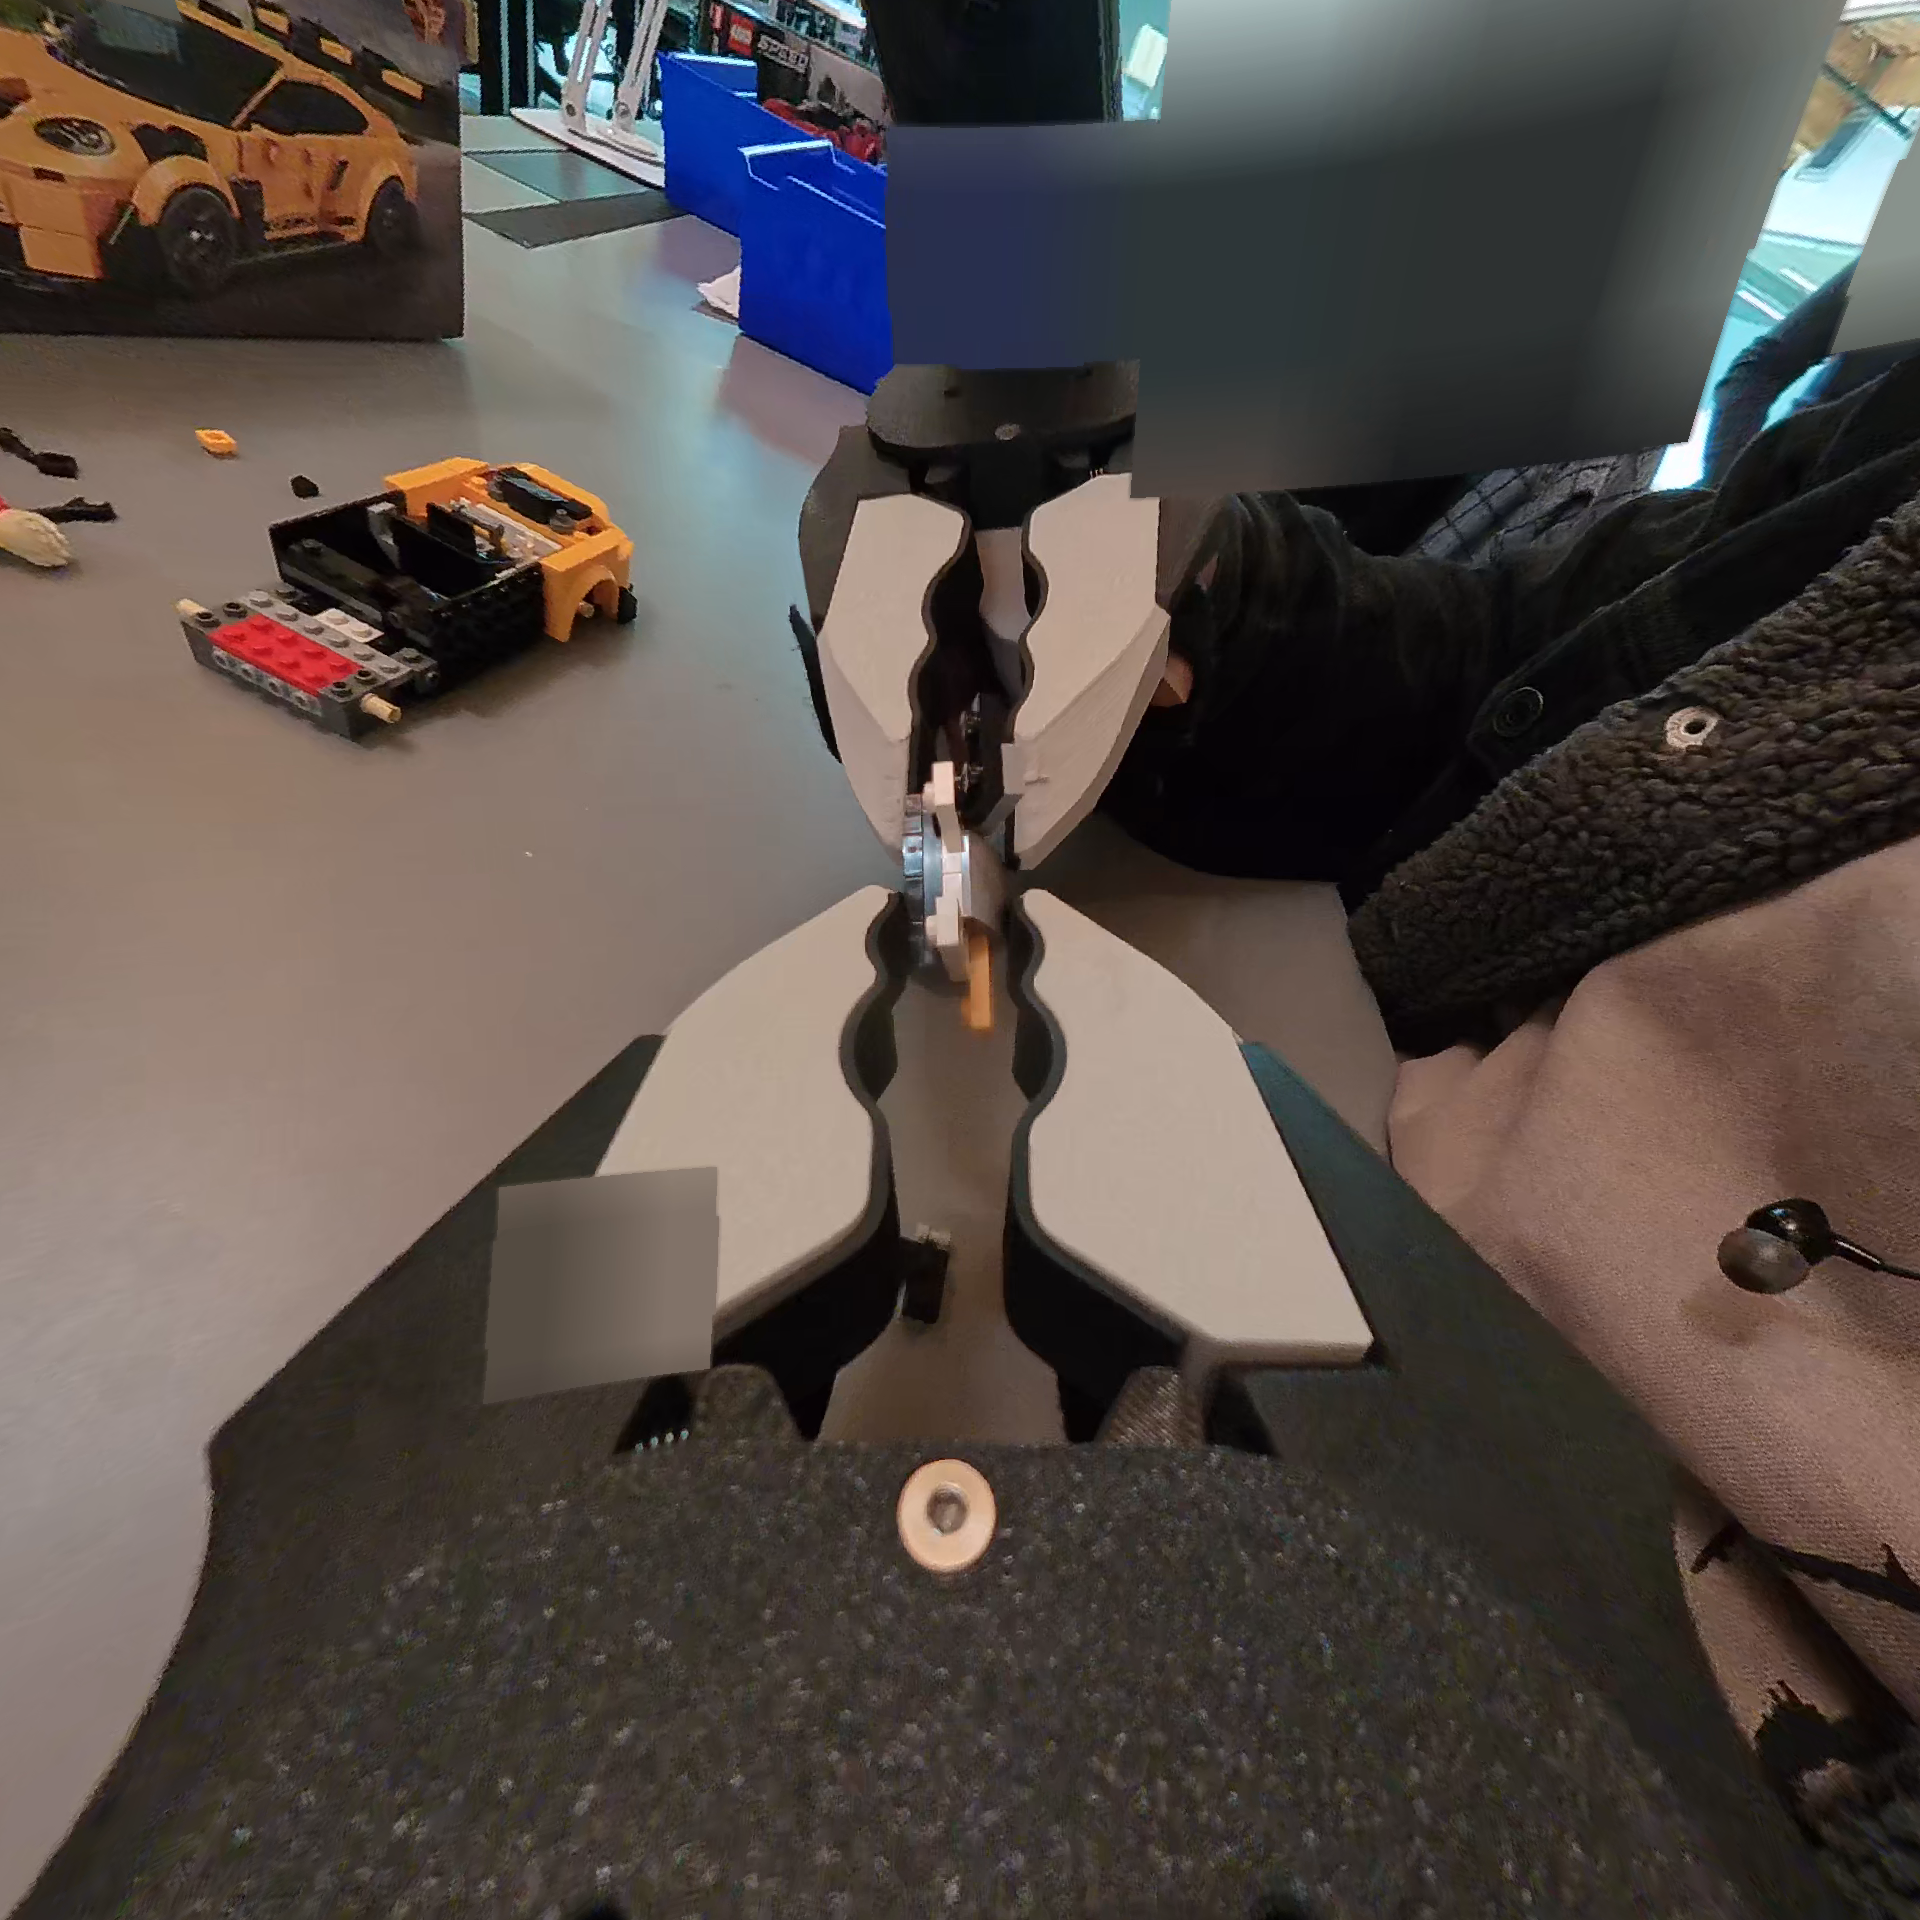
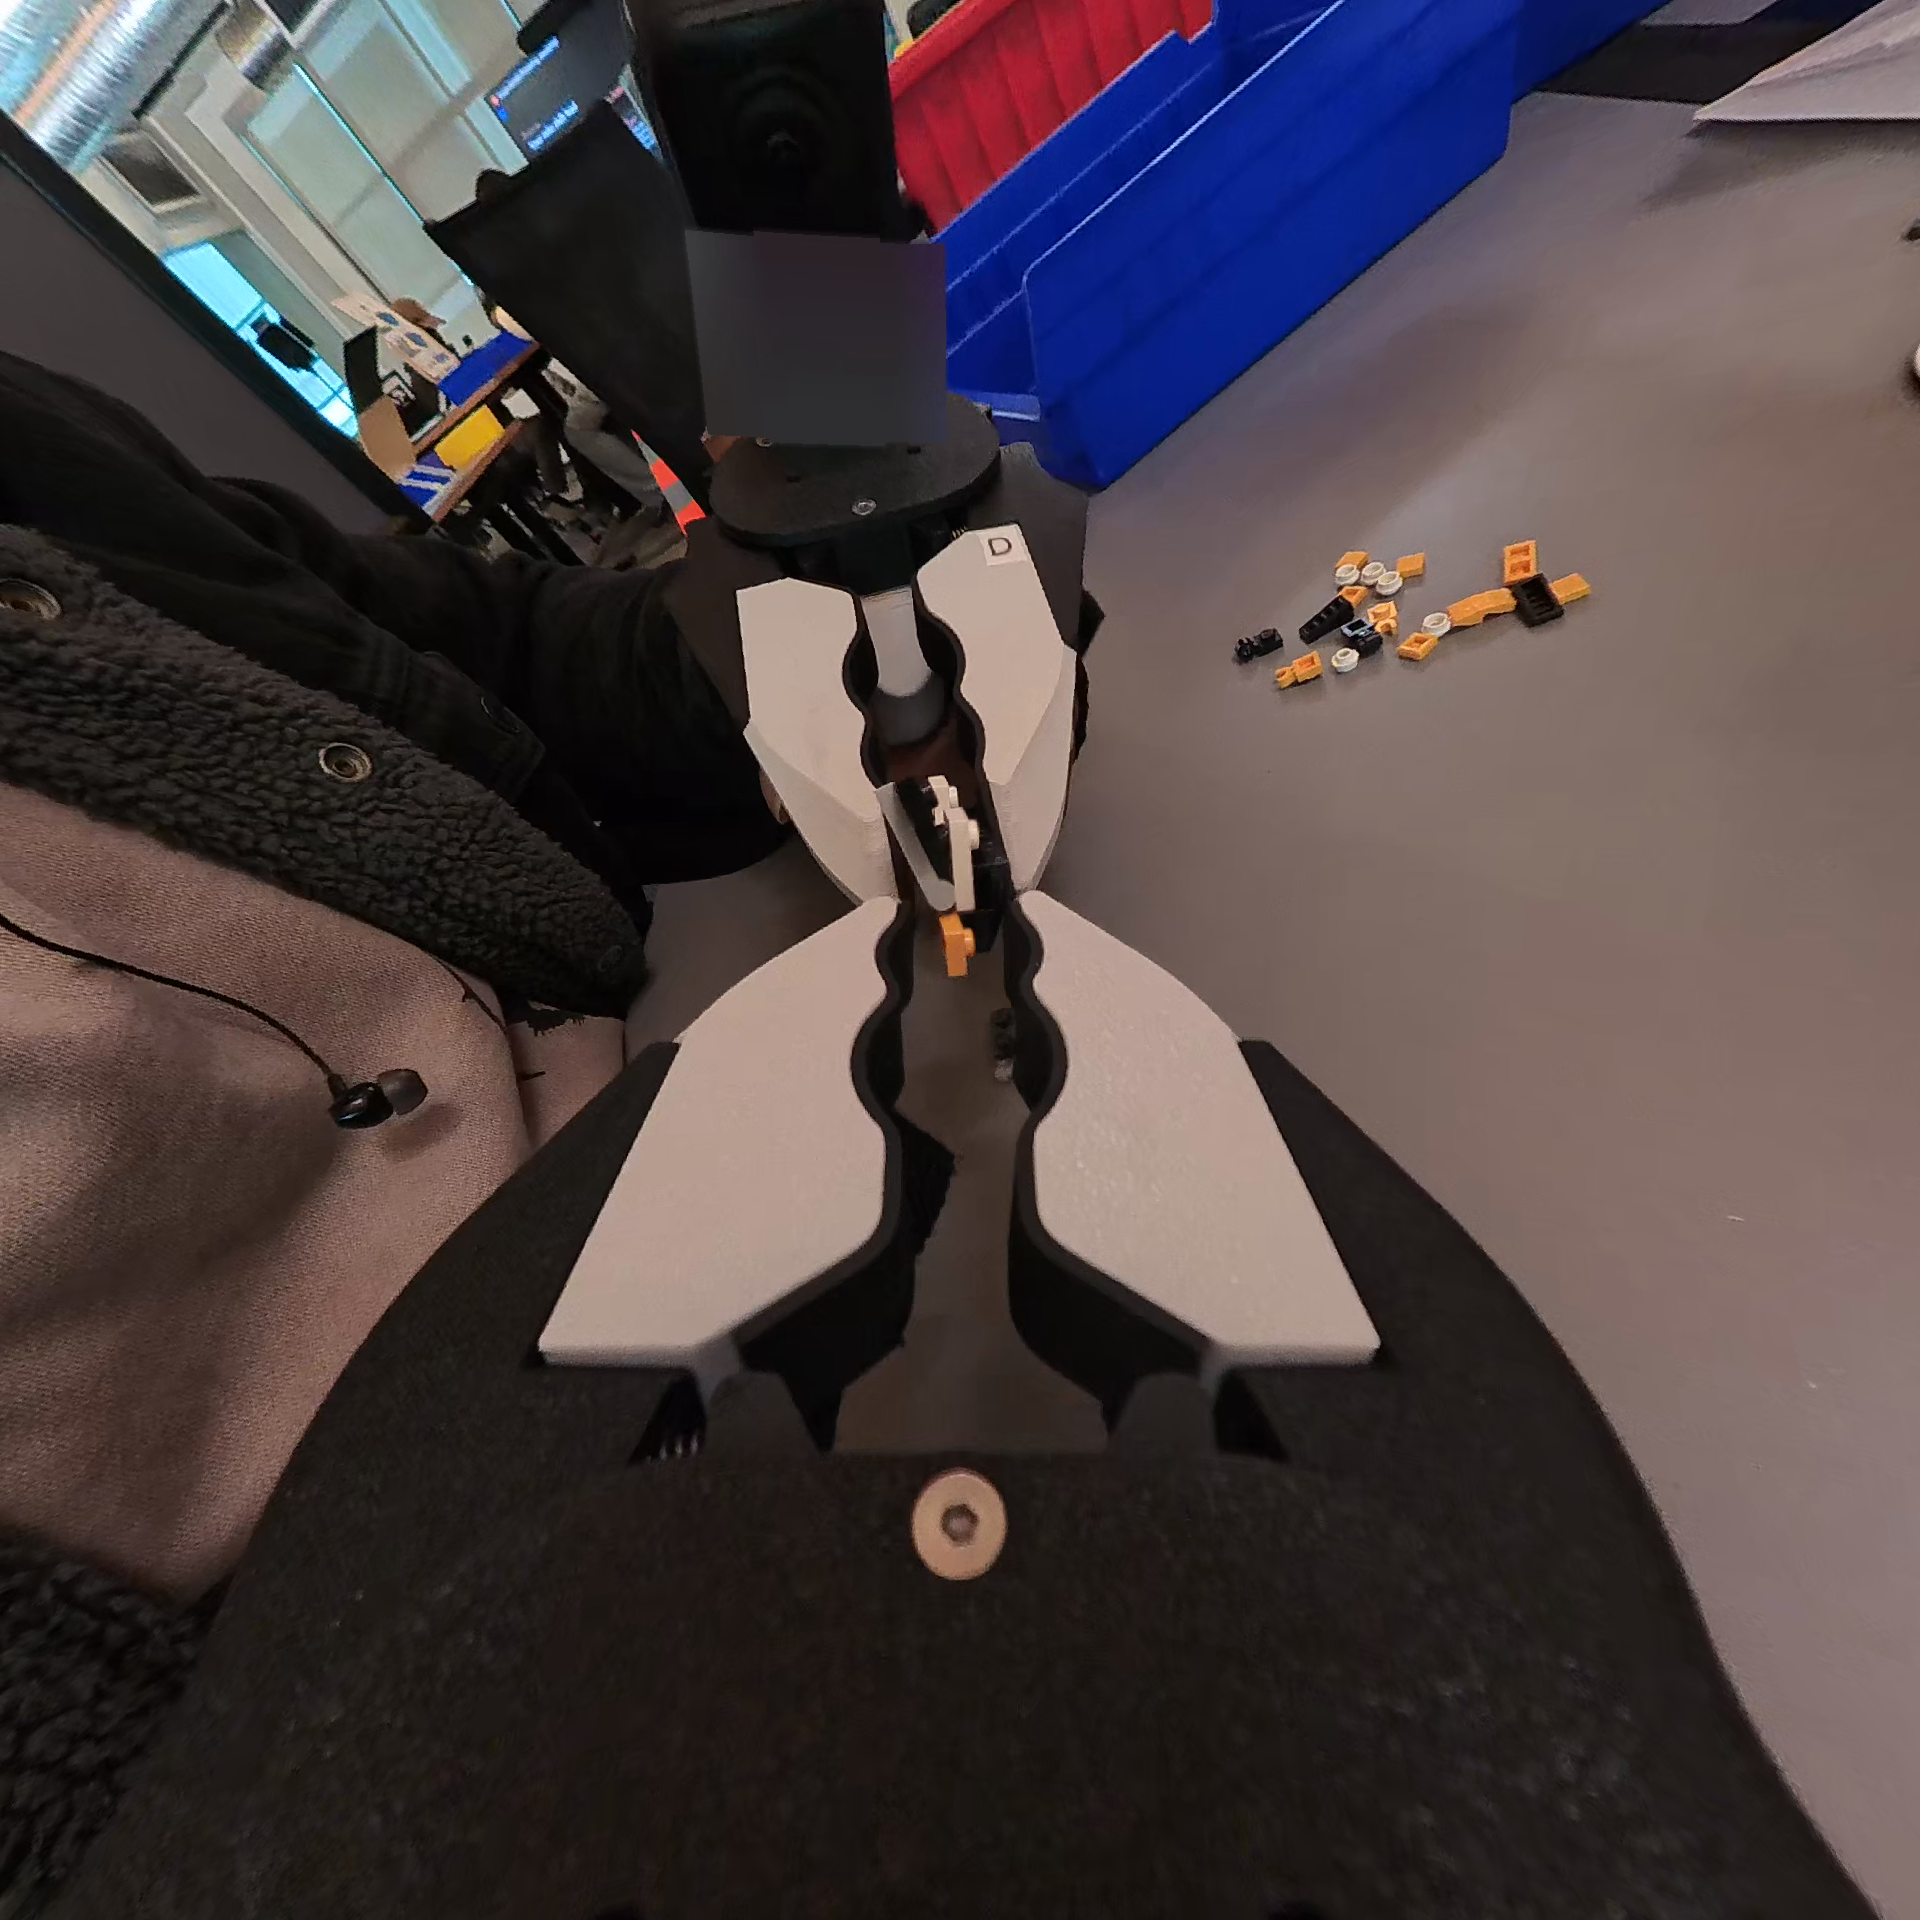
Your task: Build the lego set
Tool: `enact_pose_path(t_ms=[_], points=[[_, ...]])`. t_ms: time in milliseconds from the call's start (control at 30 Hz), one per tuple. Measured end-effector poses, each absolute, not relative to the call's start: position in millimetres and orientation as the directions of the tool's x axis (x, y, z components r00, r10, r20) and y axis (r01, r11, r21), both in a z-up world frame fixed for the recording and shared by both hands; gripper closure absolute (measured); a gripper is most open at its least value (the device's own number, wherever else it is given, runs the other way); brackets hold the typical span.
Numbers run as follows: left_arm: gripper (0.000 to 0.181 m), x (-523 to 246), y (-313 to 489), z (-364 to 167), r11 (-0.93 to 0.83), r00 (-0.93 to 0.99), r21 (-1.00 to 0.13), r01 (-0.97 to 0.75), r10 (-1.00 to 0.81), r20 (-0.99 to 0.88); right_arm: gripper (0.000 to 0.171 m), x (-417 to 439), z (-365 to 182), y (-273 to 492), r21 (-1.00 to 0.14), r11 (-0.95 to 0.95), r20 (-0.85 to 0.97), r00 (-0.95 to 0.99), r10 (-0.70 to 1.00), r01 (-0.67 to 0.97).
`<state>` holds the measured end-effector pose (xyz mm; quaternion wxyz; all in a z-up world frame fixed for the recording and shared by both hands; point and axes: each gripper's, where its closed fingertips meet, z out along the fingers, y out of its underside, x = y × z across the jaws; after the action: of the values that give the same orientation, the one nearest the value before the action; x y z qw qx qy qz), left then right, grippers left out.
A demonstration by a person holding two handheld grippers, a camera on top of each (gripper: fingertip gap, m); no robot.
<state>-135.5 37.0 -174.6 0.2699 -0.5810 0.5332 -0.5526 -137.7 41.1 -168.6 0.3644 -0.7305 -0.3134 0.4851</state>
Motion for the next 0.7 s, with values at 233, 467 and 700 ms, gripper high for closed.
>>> enact_pose_path(t_ms=[233,467,700], points=[[0.167,-136,39,-176,-0.261,-0.162,-0.908,-0.328,-0.932,0.326,0.154,-135,-166,43,-0.850,-0.518,-0.460,0.345,0.818,0.097],[0.167,-136,39,-179,-0.297,-0.158,-0.890,-0.346,-0.917,0.367,0.154,-135,-170,45,-0.845,-0.525,-0.462,0.356,0.812,0.101],[0.167,-140,57,-189,-0.431,-0.081,-0.825,-0.366,-0.868,0.490,0.154,-118,-179,47,-0.848,-0.491,-0.379,0.422,0.824,0.198]])
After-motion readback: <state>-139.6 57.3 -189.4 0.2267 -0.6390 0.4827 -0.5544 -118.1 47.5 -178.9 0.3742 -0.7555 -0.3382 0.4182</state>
